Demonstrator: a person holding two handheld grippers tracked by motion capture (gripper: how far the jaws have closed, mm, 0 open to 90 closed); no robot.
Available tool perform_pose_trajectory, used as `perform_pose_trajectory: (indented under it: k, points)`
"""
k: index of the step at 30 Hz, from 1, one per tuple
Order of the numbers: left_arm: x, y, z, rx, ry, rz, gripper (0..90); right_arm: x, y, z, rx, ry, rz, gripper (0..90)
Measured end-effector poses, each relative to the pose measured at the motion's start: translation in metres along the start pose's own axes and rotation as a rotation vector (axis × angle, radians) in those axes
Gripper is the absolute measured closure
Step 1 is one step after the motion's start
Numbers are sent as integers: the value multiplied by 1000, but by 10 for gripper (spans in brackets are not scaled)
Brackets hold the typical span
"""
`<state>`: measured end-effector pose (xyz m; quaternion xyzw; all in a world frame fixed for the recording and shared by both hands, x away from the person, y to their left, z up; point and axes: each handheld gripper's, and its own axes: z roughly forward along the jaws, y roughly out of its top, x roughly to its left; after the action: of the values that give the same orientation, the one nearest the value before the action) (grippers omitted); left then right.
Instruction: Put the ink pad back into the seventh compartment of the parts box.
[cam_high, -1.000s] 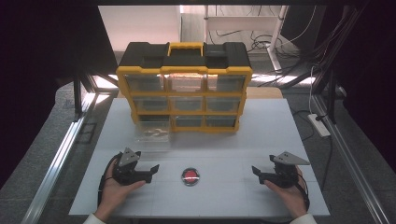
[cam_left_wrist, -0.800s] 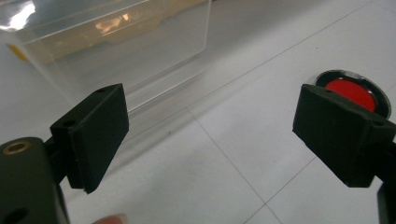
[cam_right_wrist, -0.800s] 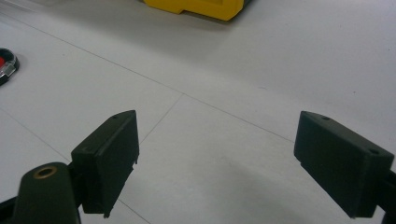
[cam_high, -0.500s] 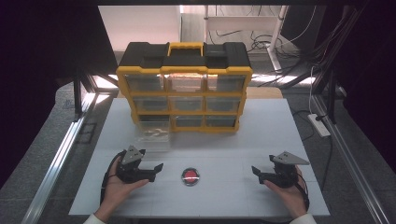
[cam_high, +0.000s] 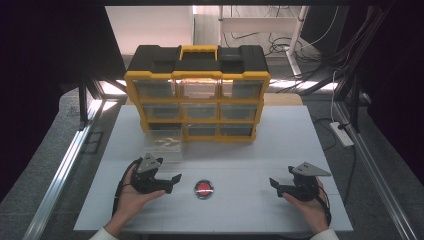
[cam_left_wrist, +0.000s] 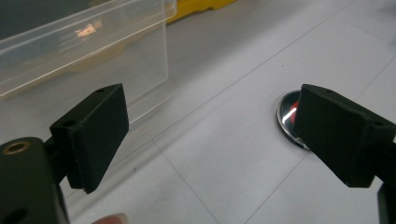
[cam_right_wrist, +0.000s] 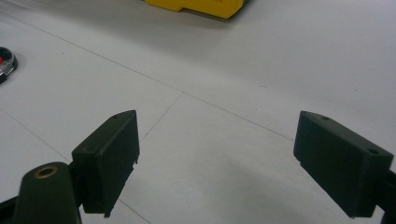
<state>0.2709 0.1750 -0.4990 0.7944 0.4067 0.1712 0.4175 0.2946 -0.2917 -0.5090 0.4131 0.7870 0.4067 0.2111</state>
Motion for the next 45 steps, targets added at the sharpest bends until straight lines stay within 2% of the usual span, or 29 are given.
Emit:
perform_pose_trajectory:
  k: [8, 29, 45]
  points:
    - [-8, 9, 7, 7, -25, 23, 107, 0, 0, 0, 3, 0, 0, 145]
    - [-20, 27, 27, 31, -79, 45, 106, 0, -1, 1, 8, 0, 3, 145]
    - [-34, 30, 45, 103, -143, 92, 103, 0, -1, 1, 13, 1, 7, 145]
